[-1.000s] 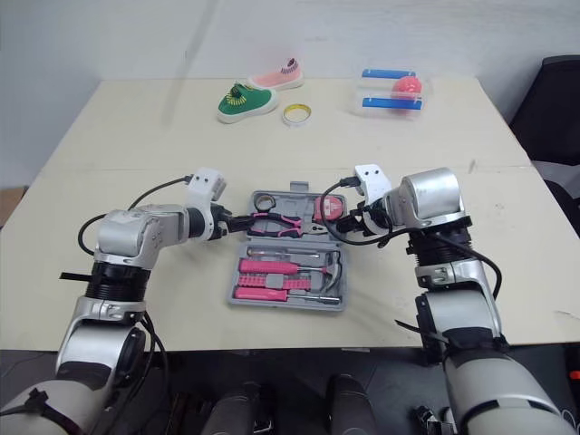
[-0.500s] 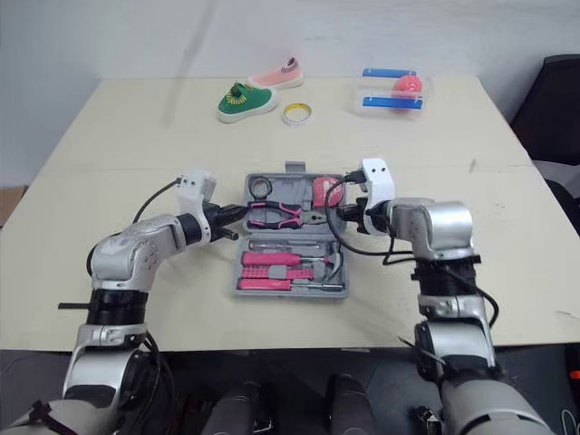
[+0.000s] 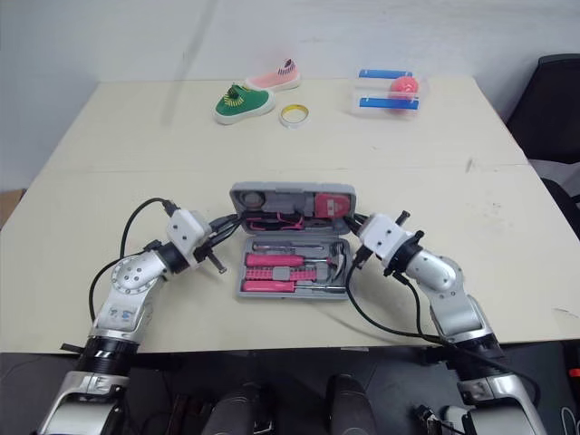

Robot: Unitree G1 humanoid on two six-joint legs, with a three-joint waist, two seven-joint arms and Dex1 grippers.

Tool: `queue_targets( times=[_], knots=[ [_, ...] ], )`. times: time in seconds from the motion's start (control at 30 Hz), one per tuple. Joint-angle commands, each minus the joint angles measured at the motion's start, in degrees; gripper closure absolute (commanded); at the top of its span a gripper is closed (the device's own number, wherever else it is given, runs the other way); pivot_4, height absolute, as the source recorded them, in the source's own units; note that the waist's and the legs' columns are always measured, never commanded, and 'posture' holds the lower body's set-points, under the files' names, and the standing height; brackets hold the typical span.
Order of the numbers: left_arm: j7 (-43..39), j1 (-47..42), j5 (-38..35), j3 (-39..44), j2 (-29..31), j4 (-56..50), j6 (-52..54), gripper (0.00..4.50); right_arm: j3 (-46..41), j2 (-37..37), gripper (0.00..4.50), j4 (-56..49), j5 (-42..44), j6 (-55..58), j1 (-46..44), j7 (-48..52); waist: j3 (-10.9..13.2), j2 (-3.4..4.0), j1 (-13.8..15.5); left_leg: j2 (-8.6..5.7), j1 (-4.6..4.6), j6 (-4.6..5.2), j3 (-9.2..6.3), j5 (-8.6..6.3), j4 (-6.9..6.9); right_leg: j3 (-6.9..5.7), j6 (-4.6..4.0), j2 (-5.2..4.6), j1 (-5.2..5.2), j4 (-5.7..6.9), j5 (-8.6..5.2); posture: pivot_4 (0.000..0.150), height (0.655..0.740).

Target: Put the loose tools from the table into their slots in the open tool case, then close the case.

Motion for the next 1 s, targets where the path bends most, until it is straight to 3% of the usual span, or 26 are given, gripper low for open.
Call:
queue_targets(
  times=[0.03, 0.13, 0.23, 0.4, 0.43, 0.47, 0.57, 0.63, 0.67, 0.77, 0.9, 0.93, 0.97, 1.0],
  knots=[
    [1.39, 1.61, 1.53, 2.2, 2.08, 2.11, -6.23, 4.43, -0.21, -4.01, 4.5, 5.92, -7.14, -9.07, 2.12, -3.03, 0.0, 0.0, 0.06, 0.0, 0.12, -0.01, 0.01, -0.04, -0.03, 0.01, -0.01, -0.01, 0.09, -0.03, -0.01, 0.15, 0.74],
    [0.33, 2.47, 0.16, 2.31, 2.26, 3.11, -8.66, 4.43, -0.83, -4.32, 4.5, 8.13, -8.26, -13.76, 2.62, -5.76, 0.0, 0.0, 0.06, 0.0, 0.16, 0.0, 0.01, -0.06, -0.07, 0.02, -0.02, -0.1, 0.15, -0.06, -0.01, 0.15, 0.74],
    [-1.81, 4.47, -2.62, 2.88, 2.76, 1.44, -9.63, 3.59, -1.7, -5.78, 3.34, 8.06, -9.05, -17.8, 4.52, -6.88, 0.0, 0.0, 0.08, -0.03, 0.16, 0.02, 0.02, -0.06, -0.06, -0.03, -0.02, -0.45, 0.16, -0.04, -0.01, 0.15, 0.74],
    [-5.11, 10.57, -5.86, 6.71, 7.87, -0.37, -9.24, 1.39, -4.72, -10.92, 0.86, 7.76, -14.16, -21.23, 8.04, -11.44, 0.01, -0.01, -0.35, -0.03, 0.18, 0.06, 0.08, -0.07, -0.06, -0.01, -0.01, -0.52, 0.14, -0.03, -0.01, 0.15, 0.74],
    [-5.55, 11.78, -5.9, 7.38, 9.01, -0.32, -8.8, 1.35, -4.96, -11.76, 0.31, 8.04, -14.29, -21.45, 8.62, -11.34, 0.01, -0.01, -0.44, -0.02, 0.22, 0.05, 0.08, -0.06, -0.07, 0.0, -0.01, -0.51, 0.15, -0.01, -0.01, 0.15, 0.74],
    [-6.98, 14.94, -8.76, 9.72, 10.78, -1.21, -5.45, 1.35, -5.63, -13.29, 0.07, 8.33, -11.54, -20.78, 10.31, -9.05, 0.01, -0.01, -0.48, -0.01, 0.25, 0.03, 0.08, -0.07, -0.11, 0.01, -0.02, -0.51, 0.15, -0.01, -0.02, 0.15, 0.74],
    [-10.19, 20.2, -15.52, 14.55, 14.15, -3.99, 1.68, 1.35, -8.12, -15.24, 0.07, 5.73, -0.66, -15.91, 14.31, -2.72, 0.01, -0.02, -0.37, 0.04, 0.28, -0.07, 0.04, -0.13, -0.22, -0.01, -0.13, -0.49, 0.17, -0.03, -0.12, 0.15, 0.74],
    [-10.94, 19.95, -18.14, 15.54, 14.83, -6.28, 5.14, 1.35, -8.38, -15.06, 0.07, -0.2, 11.43, -5.61, 17.0, 5.18, 0.07, -0.12, 0.08, 0.06, 0.27, -0.06, 0.02, -0.14, -0.2, -0.05, -0.12, -0.47, 0.16, -0.04, -0.14, 0.15, 0.74],
    [-11.28, 19.49, -18.6, 15.67, 15.05, -7.0, 6.39, 1.35, -8.57, -15.19, 0.32, -2.97, 15.66, -1.93, 18.05, 8.22, 0.08, -0.14, 0.27, 0.04, 0.26, -0.01, -0.1, -0.13, -0.13, -0.09, -0.12, -0.51, 0.25, -0.04, -0.14, 0.15, 0.74],
    [-11.7, 15.21, -19.22, 13.71, 14.89, -9.47, 11.64, 2.22, -8.81, -17.12, 1.4, -14.28, 29.56, 11.21, 22.47, 17.64, 0.09, -0.13, 1.12, -0.03, 0.28, 0.15, -0.53, -0.43, -0.02, -0.02, -0.14, -0.69, 0.6, -0.09, -0.09, 0.15, 0.74],
    [-11.37, 6.6, -16.42, 8.63, 12.46, -8.22, 15.45, 4.18, -7.09, -19.83, 3.5, -23.27, 34.04, 21.66, 26.21, 24.63, 0.08, -0.12, 1.87, -0.03, 0.28, 0.14, -0.68, -0.42, -0.04, -0.12, -0.16, -0.68, 0.67, -0.15, -0.09, 0.15, 0.74],
    [-11.46, 4.35, -15.57, 7.31, 11.73, -7.11, 16.06, 4.49, -6.22, -20.38, 3.97, -24.88, 34.05, 23.51, 26.85, 26.07, 0.07, -0.13, 1.86, -0.03, 0.26, 0.17, -0.68, -0.4, -0.04, -0.16, -0.16, -0.67, 0.68, -0.19, -0.09, 0.15, 0.74],
    [-11.52, 2.83, -14.95, 6.49, 11.21, -6.35, 16.55, 4.5, -5.88, -20.62, 4.46, -25.93, 34.15, 24.9, 27.18, 27.19, 0.07, -0.14, 1.89, -0.03, 0.25, 0.22, -0.68, -0.37, -0.03, -0.18, -0.16, -0.64, 0.7, -0.21, -0.09, 0.15, 0.74],
    [-11.38, 0.99, -13.69, 5.52, 10.59, -5.06, 16.24, 4.5, -5.75, -20.56, 4.46, -26.88, 34.53, 26.75, 27.42, 27.72, 0.06, -0.15, 1.88, -0.03, 0.25, 0.32, -0.67, -0.32, -0.03, -0.24, -0.16, -0.62, 0.71, -0.25, -0.09, 0.15, 0.74]
  ],
)
